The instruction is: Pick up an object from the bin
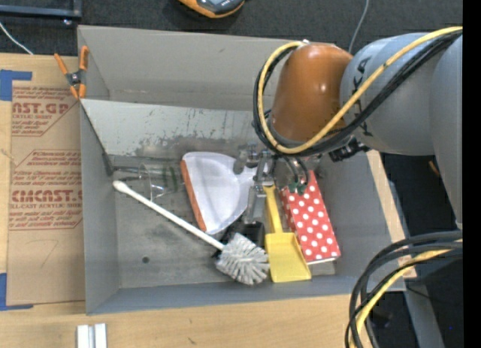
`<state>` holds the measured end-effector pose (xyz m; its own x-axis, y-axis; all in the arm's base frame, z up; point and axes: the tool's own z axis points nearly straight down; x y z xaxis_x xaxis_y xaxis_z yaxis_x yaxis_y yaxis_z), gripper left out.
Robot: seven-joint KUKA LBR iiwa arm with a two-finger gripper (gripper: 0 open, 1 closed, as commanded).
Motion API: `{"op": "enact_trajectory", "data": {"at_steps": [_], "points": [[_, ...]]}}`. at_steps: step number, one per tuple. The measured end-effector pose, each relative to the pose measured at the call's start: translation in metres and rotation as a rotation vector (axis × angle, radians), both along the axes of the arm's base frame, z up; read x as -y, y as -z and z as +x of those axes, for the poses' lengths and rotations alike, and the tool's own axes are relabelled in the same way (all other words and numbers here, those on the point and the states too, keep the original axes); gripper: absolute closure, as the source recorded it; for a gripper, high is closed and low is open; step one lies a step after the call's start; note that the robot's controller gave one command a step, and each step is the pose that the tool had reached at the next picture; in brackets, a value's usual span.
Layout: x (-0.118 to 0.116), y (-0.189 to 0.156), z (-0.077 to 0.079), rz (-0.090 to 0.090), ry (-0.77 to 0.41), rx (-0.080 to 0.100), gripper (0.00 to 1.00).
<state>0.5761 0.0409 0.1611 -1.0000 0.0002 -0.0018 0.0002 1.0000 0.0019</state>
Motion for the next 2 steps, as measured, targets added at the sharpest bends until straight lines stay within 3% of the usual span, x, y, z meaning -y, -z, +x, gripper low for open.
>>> {"op": "enact_trajectory", "data": {"at_steps": [1,2], "points": [[0.0,0.0,0.0,0.0,0.0,0.0,1.0],[-0.0001,0.0,0.0,0.0,0.0,0.0,1.0]]}}
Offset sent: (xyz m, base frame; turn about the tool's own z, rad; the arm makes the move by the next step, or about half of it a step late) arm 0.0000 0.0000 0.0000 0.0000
